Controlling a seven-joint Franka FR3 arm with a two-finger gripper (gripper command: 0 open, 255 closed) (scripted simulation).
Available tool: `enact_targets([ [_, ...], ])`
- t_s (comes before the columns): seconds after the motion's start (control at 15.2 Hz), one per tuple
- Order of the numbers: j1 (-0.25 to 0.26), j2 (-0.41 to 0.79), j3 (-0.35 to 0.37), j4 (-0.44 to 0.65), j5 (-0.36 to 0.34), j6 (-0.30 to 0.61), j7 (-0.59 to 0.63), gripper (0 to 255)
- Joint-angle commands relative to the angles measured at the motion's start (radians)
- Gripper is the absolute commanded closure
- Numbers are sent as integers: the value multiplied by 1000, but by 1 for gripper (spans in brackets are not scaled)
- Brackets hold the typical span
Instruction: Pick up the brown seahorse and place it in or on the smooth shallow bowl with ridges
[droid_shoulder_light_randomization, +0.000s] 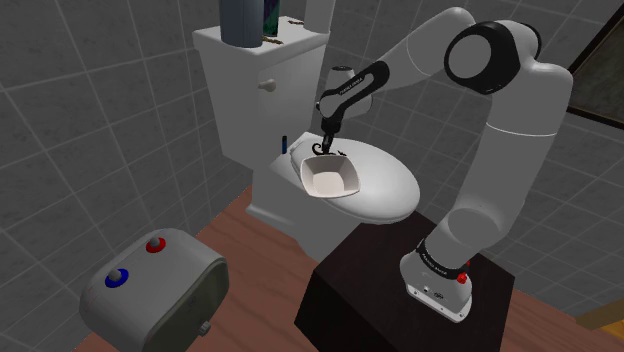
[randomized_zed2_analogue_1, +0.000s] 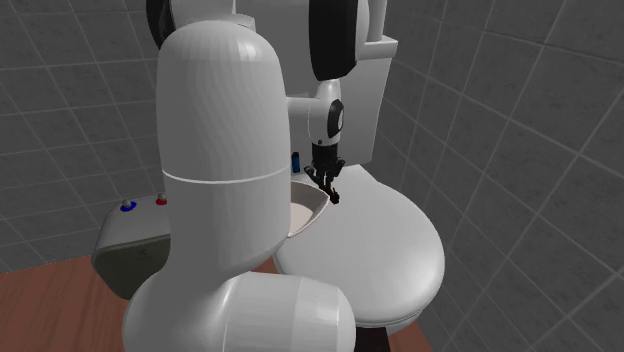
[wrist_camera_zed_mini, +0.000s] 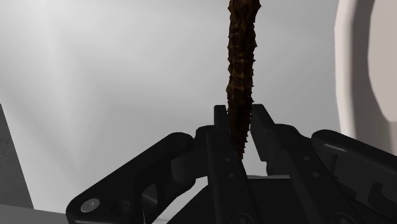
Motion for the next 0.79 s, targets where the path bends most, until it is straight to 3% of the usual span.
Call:
enact_targets([
  [0.0, -2, 1, -1, -4, 0, 4, -3, 255],
  [0.73, 3, -104, -6, 22, -13, -126, 2, 255],
])
